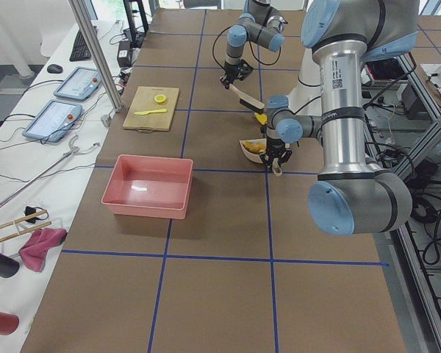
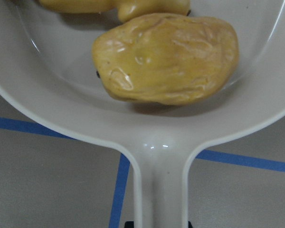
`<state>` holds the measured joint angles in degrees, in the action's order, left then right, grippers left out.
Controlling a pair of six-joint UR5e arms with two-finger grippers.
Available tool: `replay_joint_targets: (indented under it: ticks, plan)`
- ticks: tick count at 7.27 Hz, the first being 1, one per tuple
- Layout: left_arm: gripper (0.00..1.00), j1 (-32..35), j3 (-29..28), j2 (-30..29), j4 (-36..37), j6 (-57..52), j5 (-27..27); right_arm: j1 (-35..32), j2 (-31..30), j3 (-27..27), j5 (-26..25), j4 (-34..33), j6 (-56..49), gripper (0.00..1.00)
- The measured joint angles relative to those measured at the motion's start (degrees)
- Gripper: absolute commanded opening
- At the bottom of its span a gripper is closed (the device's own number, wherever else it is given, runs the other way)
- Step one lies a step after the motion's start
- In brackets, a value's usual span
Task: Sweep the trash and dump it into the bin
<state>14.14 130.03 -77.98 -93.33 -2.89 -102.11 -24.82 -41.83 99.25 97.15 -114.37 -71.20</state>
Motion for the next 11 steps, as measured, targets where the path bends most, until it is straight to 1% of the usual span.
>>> replay_joint_targets:
  ticks: [2,4,6,7,8,11]
  plan:
    - [0.0,-0.1,-0.4,-0.8,0.0,0.0,0.1,-3.3,0.5,0.1,2.4,-0.8,-1.2,0.0]
    - [0.0,-0.2,-0.6,-1.5,0.0,0.0,0.1,-4.3,0.3,1.2,4.7,-2.6,-1.1,0.0]
    - [0.0,-1.2,-0.7,-1.9,0.1,0.0,1.3,-4.6,-4.7,6.0,5.3,-3.2,-1.4,0.0]
    - [0.0,-1.7,-0.8,-2.2,0.2,0.0,2.0,-4.3,-6.4,7.5,5.2,-3.3,-2.3,0.0]
    - [0.0,-2.0,-1.0,-2.6,0.2,0.1,2.3,-3.4,-7.1,7.9,4.6,-3.2,-3.4,0.0]
    - [0.0,-2.1,-2.6,-5.2,0.2,2.7,2.4,0.9,-5.9,5.6,0.3,-3.2,-6.8,0.0]
